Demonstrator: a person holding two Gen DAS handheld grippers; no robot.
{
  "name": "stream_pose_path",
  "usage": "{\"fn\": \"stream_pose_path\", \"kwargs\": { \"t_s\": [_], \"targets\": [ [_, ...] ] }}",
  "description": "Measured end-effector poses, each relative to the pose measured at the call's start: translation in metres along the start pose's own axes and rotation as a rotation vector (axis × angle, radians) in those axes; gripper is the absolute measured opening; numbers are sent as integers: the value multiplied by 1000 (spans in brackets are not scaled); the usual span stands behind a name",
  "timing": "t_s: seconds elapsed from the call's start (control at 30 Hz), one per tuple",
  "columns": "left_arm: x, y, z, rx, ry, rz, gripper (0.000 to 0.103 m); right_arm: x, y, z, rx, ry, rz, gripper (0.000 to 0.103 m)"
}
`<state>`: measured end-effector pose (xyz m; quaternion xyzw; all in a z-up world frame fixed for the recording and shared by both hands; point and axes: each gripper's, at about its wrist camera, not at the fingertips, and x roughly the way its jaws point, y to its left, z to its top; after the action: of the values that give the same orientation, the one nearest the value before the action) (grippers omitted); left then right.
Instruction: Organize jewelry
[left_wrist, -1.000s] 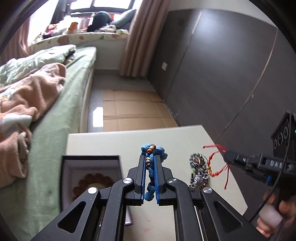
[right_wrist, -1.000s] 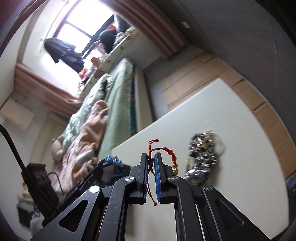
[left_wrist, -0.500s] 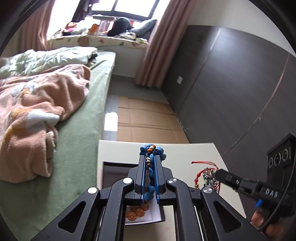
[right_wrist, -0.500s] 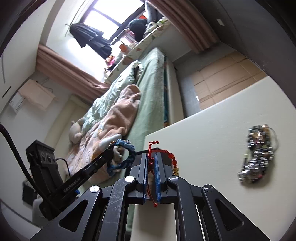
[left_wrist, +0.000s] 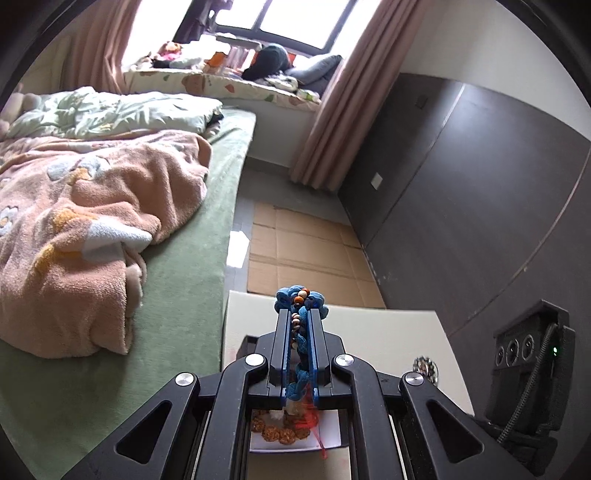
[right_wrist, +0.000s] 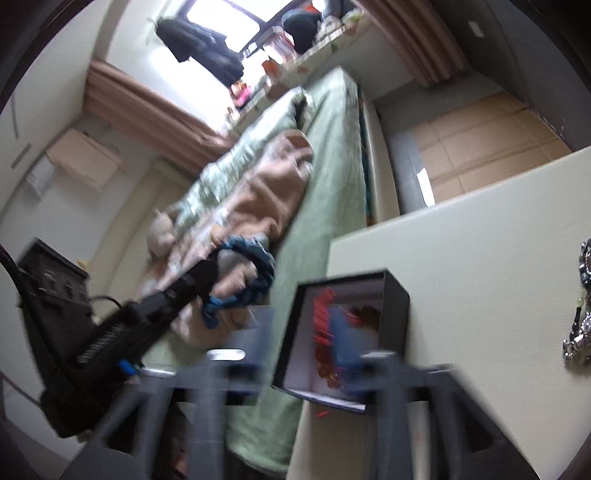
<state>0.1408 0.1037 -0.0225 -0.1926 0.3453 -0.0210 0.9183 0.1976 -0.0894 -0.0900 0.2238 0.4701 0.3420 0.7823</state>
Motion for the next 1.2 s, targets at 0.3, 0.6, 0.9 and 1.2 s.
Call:
{"fn": "stream_pose_path", "kwargs": {
  "t_s": [0.3,0.6,0.9,1.2],
  "targets": [
    [15,-6,-13,51,117,-25,8,-33,-22,0,36,-50,-109,61],
    [42,2,-26,-6,279,-12,31,-56,-34,-1,58,-75,-140,61],
    [39,-6,-25,-24,240,-17,61,-93,-44,2,79,-138,-185,61],
    [44,-44,-29,34,209,-65,61,-136,-79,6,172,-158,-307,61]
  ]
}}
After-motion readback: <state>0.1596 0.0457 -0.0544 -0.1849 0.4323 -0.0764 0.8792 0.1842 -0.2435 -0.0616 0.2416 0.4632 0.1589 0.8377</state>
